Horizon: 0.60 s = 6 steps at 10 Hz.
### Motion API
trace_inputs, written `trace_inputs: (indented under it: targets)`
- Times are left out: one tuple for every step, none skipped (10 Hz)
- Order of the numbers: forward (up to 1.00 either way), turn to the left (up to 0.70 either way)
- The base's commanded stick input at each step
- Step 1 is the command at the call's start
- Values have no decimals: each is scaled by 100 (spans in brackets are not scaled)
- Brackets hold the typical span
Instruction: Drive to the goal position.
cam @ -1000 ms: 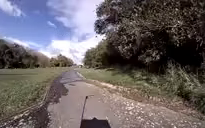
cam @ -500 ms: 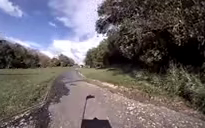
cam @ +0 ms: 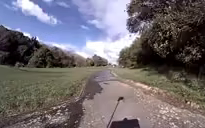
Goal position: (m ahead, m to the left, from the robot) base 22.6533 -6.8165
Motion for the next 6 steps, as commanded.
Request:
trace_inputs:
  targets:
    - [0,0]
    - [0,0]
    - [0,0]
    - [0,0]
    - [70,1]
    - [70,1]
